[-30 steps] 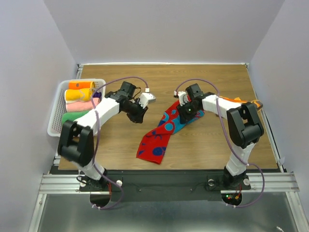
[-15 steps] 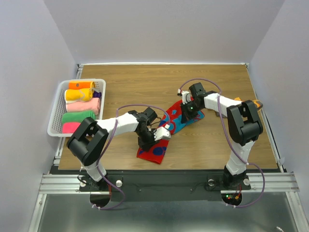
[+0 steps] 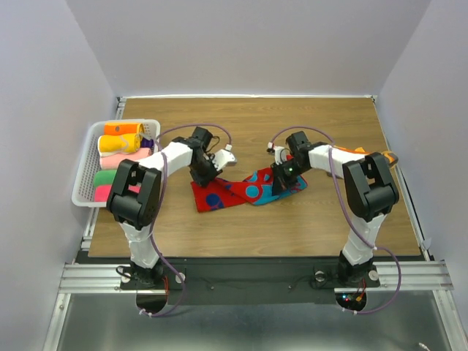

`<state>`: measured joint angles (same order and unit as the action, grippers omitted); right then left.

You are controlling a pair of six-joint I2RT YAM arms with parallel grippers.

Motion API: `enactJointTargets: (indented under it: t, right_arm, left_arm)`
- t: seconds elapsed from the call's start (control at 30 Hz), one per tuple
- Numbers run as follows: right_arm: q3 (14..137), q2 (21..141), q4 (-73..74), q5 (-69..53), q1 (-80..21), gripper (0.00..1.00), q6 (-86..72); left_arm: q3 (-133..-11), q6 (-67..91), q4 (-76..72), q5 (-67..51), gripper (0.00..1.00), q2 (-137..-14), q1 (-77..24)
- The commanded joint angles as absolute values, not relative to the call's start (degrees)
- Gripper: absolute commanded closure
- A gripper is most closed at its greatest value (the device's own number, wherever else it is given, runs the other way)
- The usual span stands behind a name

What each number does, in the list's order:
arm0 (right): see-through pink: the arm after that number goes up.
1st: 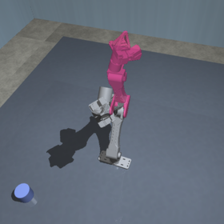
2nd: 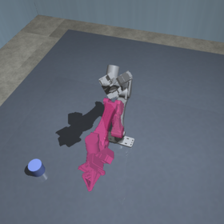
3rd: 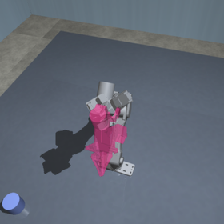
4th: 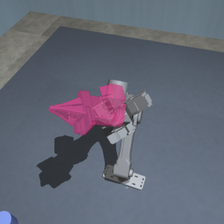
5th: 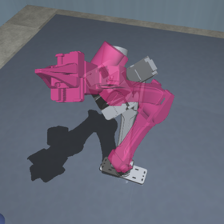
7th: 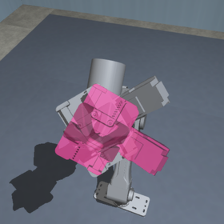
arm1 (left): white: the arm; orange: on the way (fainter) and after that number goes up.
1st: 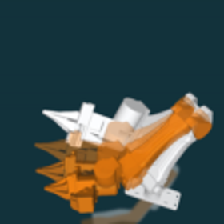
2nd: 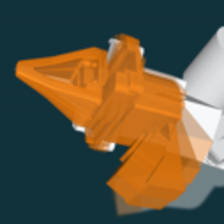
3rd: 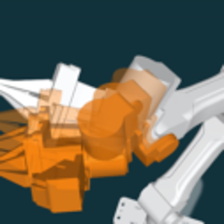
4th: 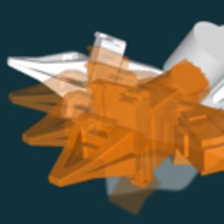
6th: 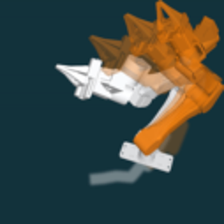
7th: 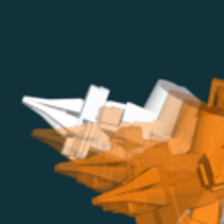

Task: Roll the towels
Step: Flatten the towel

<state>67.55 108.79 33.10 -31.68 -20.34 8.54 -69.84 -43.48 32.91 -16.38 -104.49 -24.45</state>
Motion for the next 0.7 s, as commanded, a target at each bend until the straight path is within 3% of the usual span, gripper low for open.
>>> enactJointTargets:
  t: [0.0, 0.07, 0.23, 0.4, 0.53, 0.67]
  right_arm:
    - [64.16, 109.97, 44.55, -27.42, -22.06, 0.99, 10.72]
    - [65.38, 107.24, 46.93, -28.12, -21.97, 0.93, 12.03]
    - [69.08, 96.44, 48.16, -27.25, -21.89, 0.60, 13.18]
    - [73.47, 95.27, 49.48, -22.60, -19.78, 0.49, 16.61]
    - [74.27, 95.45, 49.57, -17.06, -17.85, 0.50, 20.99]
    - [76.54, 97.73, 48.26, -11.62, -13.98, 0.50, 24.69]
  left_arm:
    - [-74.96, -47.72, 36.11, -15.55, 0.68, -102.75, -22.77]
    - [-76.19, -48.51, 38.57, -17.82, 0.63, -101.17, -21.19]
    - [-78.57, -49.84, 41.57, -19.60, 0.51, -96.42, -17.67]
    - [-74.37, -47.12, 40.26, -16.79, 0.40, -95.01, -16.52]
    - [-70.93, -42.03, 34.47, -15.82, 0.29, -94.75, -16.52]
    - [-70.05, -39.47, 32.26, -16.78, 0.28, -94.92, -16.52]
